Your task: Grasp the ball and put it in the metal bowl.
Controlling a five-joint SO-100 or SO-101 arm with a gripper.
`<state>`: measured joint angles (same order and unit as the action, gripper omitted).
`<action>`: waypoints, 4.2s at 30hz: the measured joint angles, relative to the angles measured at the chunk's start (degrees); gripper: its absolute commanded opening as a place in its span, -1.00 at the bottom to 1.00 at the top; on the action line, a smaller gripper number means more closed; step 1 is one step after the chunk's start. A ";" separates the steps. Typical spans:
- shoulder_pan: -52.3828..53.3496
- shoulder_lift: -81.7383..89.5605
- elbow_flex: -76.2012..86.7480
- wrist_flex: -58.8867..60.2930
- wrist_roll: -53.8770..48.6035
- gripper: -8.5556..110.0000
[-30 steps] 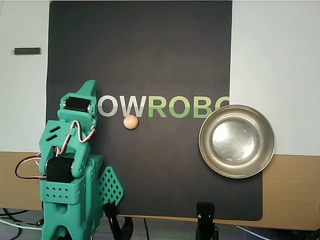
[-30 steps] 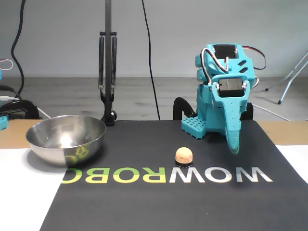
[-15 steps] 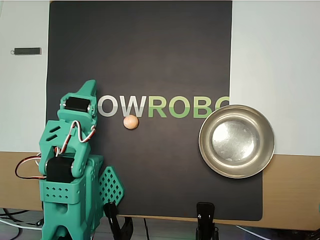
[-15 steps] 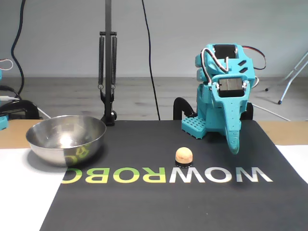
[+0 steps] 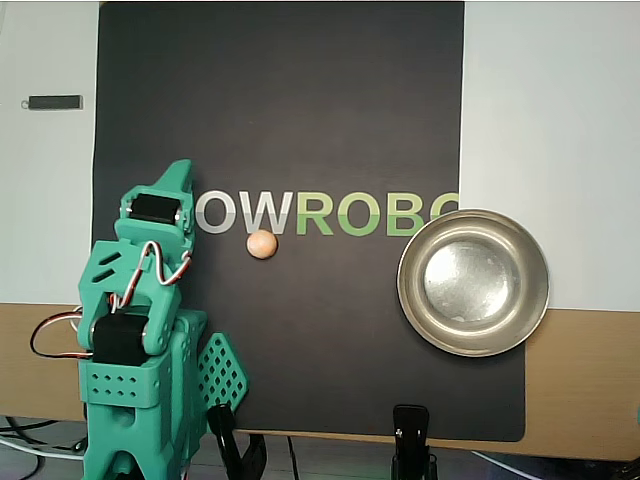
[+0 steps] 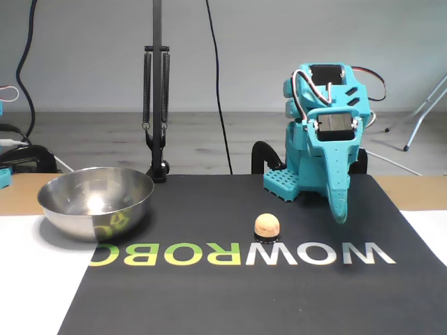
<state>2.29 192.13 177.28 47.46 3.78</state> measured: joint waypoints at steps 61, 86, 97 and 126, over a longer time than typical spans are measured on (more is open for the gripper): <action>-0.70 0.00 0.00 0.00 0.00 -0.84; 0.00 -18.28 -18.02 11.34 -16.61 -0.85; 0.09 -43.24 -47.72 29.71 -25.40 -0.85; 16.08 -65.21 -72.77 48.43 -81.12 -0.85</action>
<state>18.37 126.91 104.50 95.89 -77.34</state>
